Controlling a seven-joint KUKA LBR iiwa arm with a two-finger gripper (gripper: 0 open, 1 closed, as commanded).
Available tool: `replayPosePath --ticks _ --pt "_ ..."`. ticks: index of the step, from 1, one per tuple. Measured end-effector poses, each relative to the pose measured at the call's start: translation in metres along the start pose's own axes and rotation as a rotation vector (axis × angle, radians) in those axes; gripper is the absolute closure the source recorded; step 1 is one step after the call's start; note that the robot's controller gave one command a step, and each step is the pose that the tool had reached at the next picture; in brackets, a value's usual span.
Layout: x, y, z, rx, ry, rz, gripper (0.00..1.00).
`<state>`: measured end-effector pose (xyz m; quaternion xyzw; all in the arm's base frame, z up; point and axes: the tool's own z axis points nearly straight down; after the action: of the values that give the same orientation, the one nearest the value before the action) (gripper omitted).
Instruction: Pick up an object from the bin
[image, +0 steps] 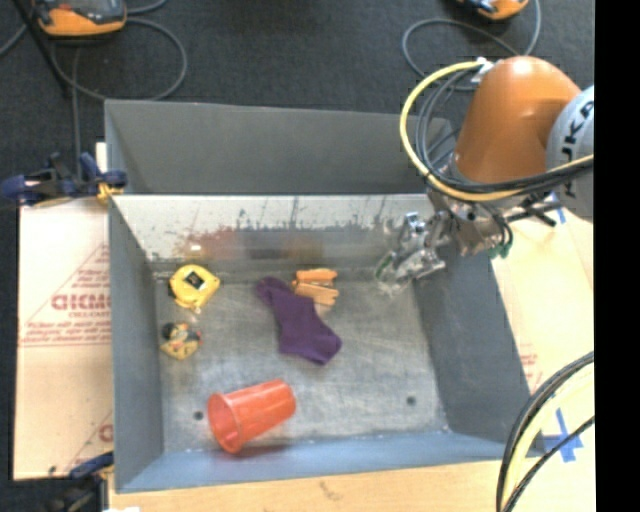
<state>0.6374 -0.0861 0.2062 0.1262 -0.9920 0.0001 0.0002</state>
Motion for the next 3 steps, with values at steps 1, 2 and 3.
replayPosePath --ticks 1,2,3 --pt "-0.005 0.001 0.015 0.007 -0.013 -0.189 1.00" --pt "0.014 0.011 0.023 0.001 -0.003 0.265 1.00" --pt "0.014 0.011 0.023 0.002 -0.003 0.265 1.00"
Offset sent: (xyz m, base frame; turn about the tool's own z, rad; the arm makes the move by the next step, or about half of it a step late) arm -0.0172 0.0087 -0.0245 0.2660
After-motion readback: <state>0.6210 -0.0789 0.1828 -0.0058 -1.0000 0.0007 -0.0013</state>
